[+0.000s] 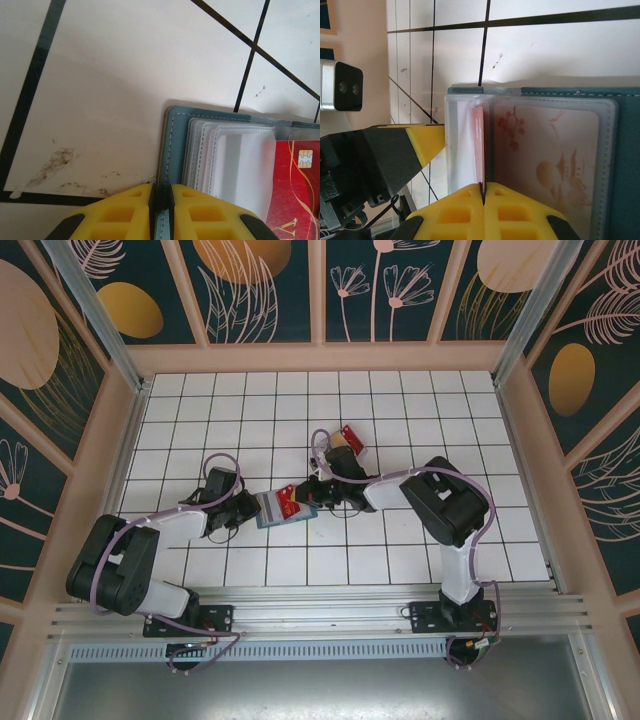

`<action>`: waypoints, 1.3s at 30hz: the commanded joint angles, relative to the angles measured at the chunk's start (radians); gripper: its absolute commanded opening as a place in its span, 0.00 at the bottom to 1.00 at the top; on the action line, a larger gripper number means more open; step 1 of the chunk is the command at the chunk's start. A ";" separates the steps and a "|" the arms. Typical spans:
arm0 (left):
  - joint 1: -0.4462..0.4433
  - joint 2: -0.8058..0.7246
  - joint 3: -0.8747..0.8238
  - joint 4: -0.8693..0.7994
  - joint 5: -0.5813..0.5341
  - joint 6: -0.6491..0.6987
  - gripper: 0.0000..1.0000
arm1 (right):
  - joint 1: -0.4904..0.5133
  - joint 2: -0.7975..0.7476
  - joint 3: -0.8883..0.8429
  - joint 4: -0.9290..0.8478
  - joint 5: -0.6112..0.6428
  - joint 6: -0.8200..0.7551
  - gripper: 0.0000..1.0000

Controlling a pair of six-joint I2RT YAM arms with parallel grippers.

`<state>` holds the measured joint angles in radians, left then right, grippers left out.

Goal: Put the credit cards into the card holder

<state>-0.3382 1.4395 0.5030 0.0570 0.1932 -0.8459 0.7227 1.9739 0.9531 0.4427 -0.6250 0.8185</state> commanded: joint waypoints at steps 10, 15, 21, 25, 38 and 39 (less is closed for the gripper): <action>0.000 0.006 -0.019 -0.004 0.042 -0.018 0.17 | 0.042 0.027 0.032 -0.004 0.081 0.001 0.01; 0.000 -0.001 -0.029 0.003 0.040 -0.022 0.17 | 0.057 0.021 0.038 -0.021 0.116 -0.002 0.01; 0.000 0.004 -0.029 0.011 0.048 -0.025 0.16 | 0.076 0.032 0.062 -0.042 0.131 -0.011 0.01; 0.001 0.006 -0.026 0.013 0.051 -0.027 0.16 | 0.093 0.044 0.087 -0.061 0.139 -0.022 0.01; 0.001 0.009 -0.020 0.014 0.052 -0.027 0.16 | 0.112 0.068 0.112 -0.090 0.133 -0.041 0.02; 0.001 0.010 -0.017 0.012 0.053 -0.026 0.16 | 0.112 0.070 0.115 -0.091 0.130 -0.045 0.02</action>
<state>-0.3336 1.4368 0.4934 0.0723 0.2012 -0.8612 0.8162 2.0129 1.0454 0.4000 -0.4946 0.8093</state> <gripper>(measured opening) 0.160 0.049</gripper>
